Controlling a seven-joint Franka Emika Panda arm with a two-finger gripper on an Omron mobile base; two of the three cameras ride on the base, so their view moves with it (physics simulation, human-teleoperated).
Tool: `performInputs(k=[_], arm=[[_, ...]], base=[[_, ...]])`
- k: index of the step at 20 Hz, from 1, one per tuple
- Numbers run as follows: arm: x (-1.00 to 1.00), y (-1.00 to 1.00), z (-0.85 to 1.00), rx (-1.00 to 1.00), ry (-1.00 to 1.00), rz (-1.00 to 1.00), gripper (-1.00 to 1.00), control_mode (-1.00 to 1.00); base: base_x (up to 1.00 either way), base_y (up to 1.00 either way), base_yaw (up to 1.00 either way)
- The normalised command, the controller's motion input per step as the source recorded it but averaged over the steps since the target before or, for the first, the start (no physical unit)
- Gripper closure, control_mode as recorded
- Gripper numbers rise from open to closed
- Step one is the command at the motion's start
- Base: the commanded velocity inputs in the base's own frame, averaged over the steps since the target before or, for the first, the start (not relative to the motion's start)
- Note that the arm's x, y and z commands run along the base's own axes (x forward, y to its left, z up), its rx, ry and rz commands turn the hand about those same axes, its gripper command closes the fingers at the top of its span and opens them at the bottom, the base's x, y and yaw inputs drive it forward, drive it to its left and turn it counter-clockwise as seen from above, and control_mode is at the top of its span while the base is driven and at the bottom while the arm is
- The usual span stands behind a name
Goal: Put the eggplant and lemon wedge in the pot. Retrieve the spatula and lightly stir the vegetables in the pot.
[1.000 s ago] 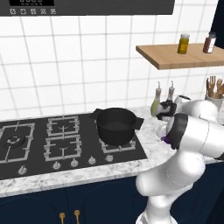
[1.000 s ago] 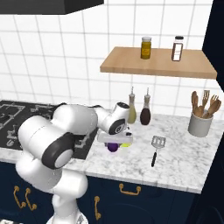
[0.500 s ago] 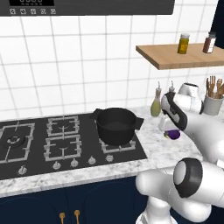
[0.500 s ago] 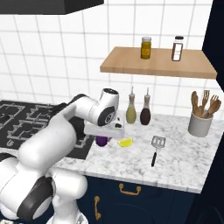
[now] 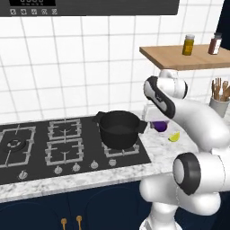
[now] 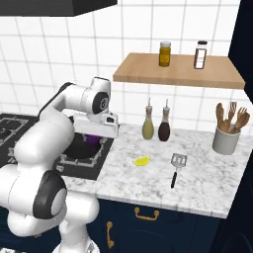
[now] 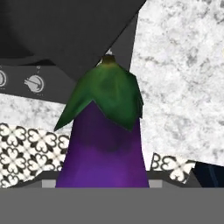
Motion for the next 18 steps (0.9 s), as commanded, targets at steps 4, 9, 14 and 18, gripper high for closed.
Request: performInputs(k=[4, 9, 14, 18], arm=[[0.52, 0.72, 0.1, -0.01, 0.02, 0.0, 1.0, -1.0], [0.76, 0.6, -0.14, -0.04, 0.02, 0.0, 1.0, -1.0], [0.76, 0.44, -0.28, -0.08, 0.0, 0.0, 1.0, -1.0], [0.55, 0.24, -0.52, -0.07, 0.0, 0.0, 1.0, -1.0]], base=[[0.0, 0.0, 0.0], [0.0, 0.0, 0.0], [0.0, 0.0, 0.0], [0.0, 0.0, 0.0]])
